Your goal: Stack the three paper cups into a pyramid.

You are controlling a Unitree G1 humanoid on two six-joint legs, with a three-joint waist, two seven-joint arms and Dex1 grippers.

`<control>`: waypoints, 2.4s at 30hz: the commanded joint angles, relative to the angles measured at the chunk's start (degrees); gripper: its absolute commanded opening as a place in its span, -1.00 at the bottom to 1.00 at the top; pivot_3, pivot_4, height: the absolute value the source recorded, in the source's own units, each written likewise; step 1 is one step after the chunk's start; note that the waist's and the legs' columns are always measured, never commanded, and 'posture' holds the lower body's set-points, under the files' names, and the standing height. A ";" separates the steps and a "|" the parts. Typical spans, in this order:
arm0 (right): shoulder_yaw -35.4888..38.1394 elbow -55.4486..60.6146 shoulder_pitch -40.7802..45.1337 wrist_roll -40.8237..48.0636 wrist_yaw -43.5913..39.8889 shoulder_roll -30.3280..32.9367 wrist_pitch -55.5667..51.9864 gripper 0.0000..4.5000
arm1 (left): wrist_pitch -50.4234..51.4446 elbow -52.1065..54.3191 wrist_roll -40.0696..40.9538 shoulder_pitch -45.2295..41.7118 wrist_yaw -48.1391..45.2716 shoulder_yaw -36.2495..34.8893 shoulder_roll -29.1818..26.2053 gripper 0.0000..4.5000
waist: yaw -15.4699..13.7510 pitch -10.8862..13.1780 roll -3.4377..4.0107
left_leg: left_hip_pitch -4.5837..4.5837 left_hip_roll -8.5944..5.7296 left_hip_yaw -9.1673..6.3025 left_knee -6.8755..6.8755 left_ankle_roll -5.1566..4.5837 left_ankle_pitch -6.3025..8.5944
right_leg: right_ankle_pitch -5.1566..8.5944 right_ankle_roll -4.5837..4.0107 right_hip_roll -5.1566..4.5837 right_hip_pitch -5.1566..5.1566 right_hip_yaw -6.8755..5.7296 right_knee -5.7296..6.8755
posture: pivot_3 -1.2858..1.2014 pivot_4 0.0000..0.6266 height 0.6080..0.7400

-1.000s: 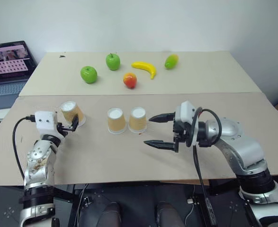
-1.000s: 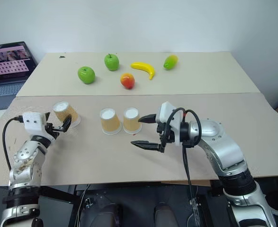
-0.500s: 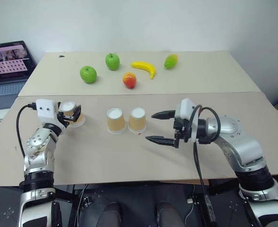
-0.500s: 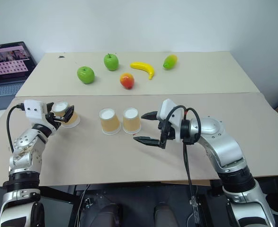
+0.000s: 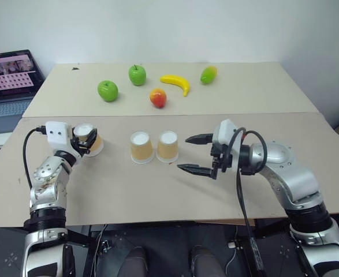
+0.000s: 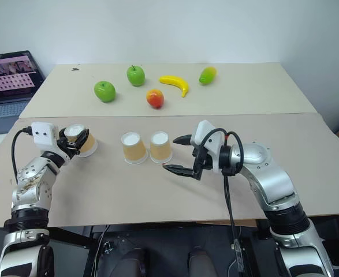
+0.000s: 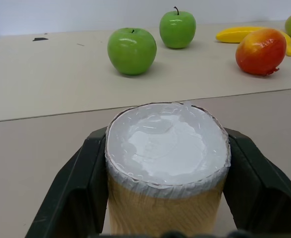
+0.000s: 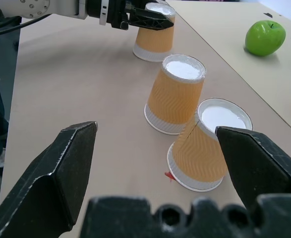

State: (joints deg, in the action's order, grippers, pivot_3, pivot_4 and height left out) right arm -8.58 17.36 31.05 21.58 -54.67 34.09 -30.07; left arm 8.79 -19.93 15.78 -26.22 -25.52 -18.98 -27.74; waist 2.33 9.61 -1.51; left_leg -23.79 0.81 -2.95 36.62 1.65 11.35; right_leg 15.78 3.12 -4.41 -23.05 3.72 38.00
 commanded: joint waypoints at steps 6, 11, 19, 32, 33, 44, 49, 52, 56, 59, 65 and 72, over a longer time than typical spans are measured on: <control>0.98 -1.41 2.07 -1.32 1.68 -0.63 1.84 1.00 | 3.26 6.53 8.66 -11.51 -6.16 -0.33 -1.03 0.15 | -0.32 0.12 -0.20 | -0.04 0.00 -0.02 0.03 0.01 -0.01 | 0.00 0.00 0.00 -0.02 -0.02 0.03 | 0.03 -0.52 0.88; 1.31 -2.19 2.11 -1.84 2.88 -1.26 1.67 1.00 | 17.01 5.08 17.84 -27.65 -16.41 1.60 -4.56 0.15 | -0.83 0.18 -0.40 | -0.43 -0.06 -0.21 0.37 0.03 -0.02 | -0.06 0.09 -0.03 -0.08 -0.27 0.01 | 0.03 -0.52 0.88; 1.66 -2.15 0.50 -3.04 5.60 -1.90 1.52 1.00 | 37.02 -2.78 27.30 -36.81 -44.28 9.97 -10.48 0.15 | 0.87 0.21 -0.33 | -0.36 -0.02 -0.16 0.31 0.03 -0.02 | -0.03 0.12 0.03 -0.13 -0.25 0.00 | 0.03 -0.52 0.88; 2.94 -0.43 -2.06 -4.16 8.96 -1.32 1.08 1.00 | 18.03 -18.80 10.24 -41.66 -54.18 19.74 -5.96 0.15 | 0.19 0.21 -0.33 | -0.47 -0.02 -0.14 0.31 0.02 -0.03 | -0.03 0.11 0.02 -0.16 -0.25 0.05 | 0.03 -0.52 0.88; 2.99 -0.38 -2.11 -4.11 9.06 -1.34 1.01 1.00 | 16.52 -18.69 8.75 -41.07 -55.31 21.05 -5.89 0.15 | 0.13 0.21 -0.33 | -0.47 -0.02 -0.14 0.32 0.03 -0.03 | -0.03 0.11 0.02 -0.16 -0.25 0.02 | 0.03 -0.52 0.88; 3.54 0.74 -2.81 -3.58 9.71 -1.24 0.47 1.00 | 11.63 -24.08 3.58 -42.81 -57.51 21.63 -3.81 0.15 | 0.17 0.21 -0.33 | -0.46 -0.02 -0.15 0.33 0.02 -0.03 | -0.03 0.11 0.02 -0.17 -0.25 0.04 | 0.03 -0.52 0.88; 3.87 1.15 -2.99 -3.24 9.89 -1.31 0.26 1.00 | 10.84 -24.75 2.52 -42.53 -57.94 21.71 -3.18 0.15 | 0.15 0.21 -0.33 | -0.46 -0.03 -0.15 0.35 0.02 -0.03 | -0.03 0.11 0.01 -0.17 -0.25 0.03 | 0.03 -0.52 0.88; 4.01 1.21 -3.06 -3.25 9.87 -1.34 0.16 1.00 | 10.60 -24.76 1.99 -42.29 -58.10 21.56 -2.94 0.15 | 0.23 0.21 -0.33 | -0.45 -0.02 -0.15 0.35 0.02 -0.03 | -0.03 0.11 0.02 -0.17 -0.25 0.03 | 0.03 -0.52 0.88; 4.24 1.22 -3.05 -3.13 9.76 -1.56 0.12 1.00 | 9.67 -25.34 1.22 -41.92 -58.03 21.70 -2.64 0.15 | 0.23 0.21 -0.33 | -0.45 -0.02 -0.15 0.35 0.02 -0.03 | -0.03 0.11 0.02 -0.17 -0.25 0.04 | 0.03 -0.52 0.88; 4.25 1.39 -2.93 -3.02 9.79 -1.67 -0.01 1.00 | 8.58 -26.14 0.35 -41.70 -57.85 21.86 -2.55 0.15 | 0.20 0.21 -0.33 | -0.45 -0.02 -0.15 0.36 0.02 -0.03 | -0.03 0.11 0.02 -0.17 -0.25 0.05 | 0.03 -0.52 0.88; 4.55 1.86 -3.06 -2.65 9.62 -1.54 -0.26 1.00 | 7.47 -28.27 -0.55 -42.04 -57.19 21.30 -2.16 0.37 | 0.20 0.21 -0.33 | -0.44 -0.02 -0.15 0.37 0.02 -0.03 | -0.03 0.11 0.02 -0.17 -0.25 0.05 | 0.03 -0.52 0.88; 4.55 2.10 -3.14 -2.16 9.59 -1.44 -0.38 1.00 | 7.28 -28.82 -0.46 -42.54 -56.61 20.54 -2.19 0.97 | 0.21 0.21 -0.33 | -0.44 -0.02 -0.15 0.37 0.02 -0.03 | -0.03 0.11 0.02 -0.17 -0.25 0.07 | 0.03 -0.52 0.88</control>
State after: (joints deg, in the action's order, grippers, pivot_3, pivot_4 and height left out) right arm -5.97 17.13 27.92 18.47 -44.99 32.36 -30.49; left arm 17.27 -49.29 15.33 -67.04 -82.12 2.85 -29.73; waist 2.54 9.82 -1.84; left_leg -24.24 0.79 -3.11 36.99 1.67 11.33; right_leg 15.75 3.24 -4.39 -23.21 3.47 38.07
